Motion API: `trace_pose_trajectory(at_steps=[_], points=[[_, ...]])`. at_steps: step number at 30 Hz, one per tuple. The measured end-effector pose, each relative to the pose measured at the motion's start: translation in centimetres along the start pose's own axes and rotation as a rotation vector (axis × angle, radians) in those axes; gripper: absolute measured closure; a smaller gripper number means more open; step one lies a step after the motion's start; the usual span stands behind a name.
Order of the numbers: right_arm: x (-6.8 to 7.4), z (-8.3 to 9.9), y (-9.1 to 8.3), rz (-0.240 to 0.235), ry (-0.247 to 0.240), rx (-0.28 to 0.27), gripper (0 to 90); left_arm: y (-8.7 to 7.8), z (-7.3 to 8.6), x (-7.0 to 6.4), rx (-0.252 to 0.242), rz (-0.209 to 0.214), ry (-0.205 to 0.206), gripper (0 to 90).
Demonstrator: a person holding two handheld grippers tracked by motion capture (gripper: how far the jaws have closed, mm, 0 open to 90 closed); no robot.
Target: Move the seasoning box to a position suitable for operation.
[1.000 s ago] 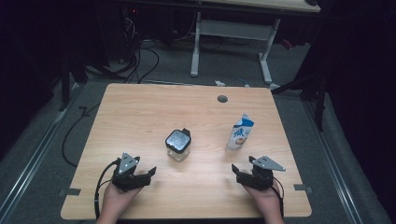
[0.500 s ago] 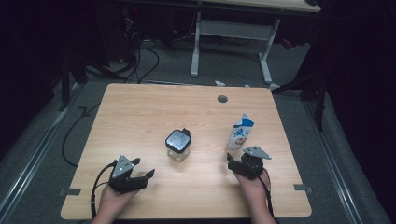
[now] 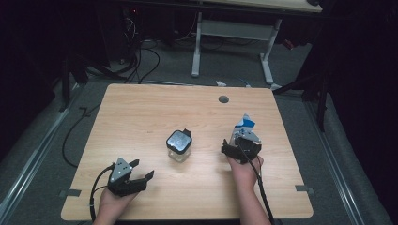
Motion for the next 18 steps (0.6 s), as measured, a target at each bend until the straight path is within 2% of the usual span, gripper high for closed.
trace_pose_trajectory(at_steps=[1,3,5,6,7,8,10,11,12,14,15,18], points=[[-0.2,0.1,0.2,0.017,-0.007,0.000,17.0,0.2,0.1,0.0,0.008,-0.001,0.005,26.3],[-0.4,0.0,0.1,0.013,-0.015,-0.011,19.4,0.2,0.1,0.0,0.011,0.000,0.006,26.3],[-0.6,0.1,-0.2,-0.011,-0.028,-0.029,28.0,0.5,0.2,-0.1,0.019,0.006,0.006,26.3],[-0.6,0.1,-0.2,-0.011,-0.028,-0.029,28.0,0.5,0.2,-0.1,0.019,0.006,0.006,26.3],[-0.6,0.1,-0.3,-0.039,-0.044,-0.036,31.0,0.5,0.3,-0.2,0.022,0.008,0.009,26.3],[-0.6,0.1,-0.3,-0.039,-0.044,-0.036,31.0,0.5,0.3,-0.2,0.024,0.009,0.010,26.3],[-0.7,0.1,-0.4,-0.069,-0.062,-0.040,33.7,0.5,0.3,-0.3,0.021,0.013,0.007,26.3],[-0.8,0.2,-0.5,-0.109,-0.081,-0.045,34.7,0.6,0.3,-0.4,0.021,0.015,0.007,26.3],[-0.8,0.2,-0.5,-0.109,-0.081,-0.045,34.7,0.6,0.4,-0.4,0.026,0.017,0.010,26.3],[-0.7,0.4,-0.7,-0.145,-0.114,-0.056,34.8,0.6,0.4,-0.4,0.028,0.019,0.010,26.3],[-0.5,0.5,-0.9,-0.179,-0.138,-0.067,34.8,0.7,0.4,-0.5,0.028,0.022,0.007,26.4],[-0.4,0.5,-0.9,-0.197,-0.147,-0.072,33.9,0.7,0.4,-0.6,0.029,0.021,0.008,26.4]])
Point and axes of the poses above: each handheld gripper's, and its own axes: y roughly forward along the jaws, z roughly out of its underside, x roughly to its left, the point moved 8 cm from there along y, roughly forward along the jaws, and after that the axes turned 11 degrees about z, right-handed, at the moved point
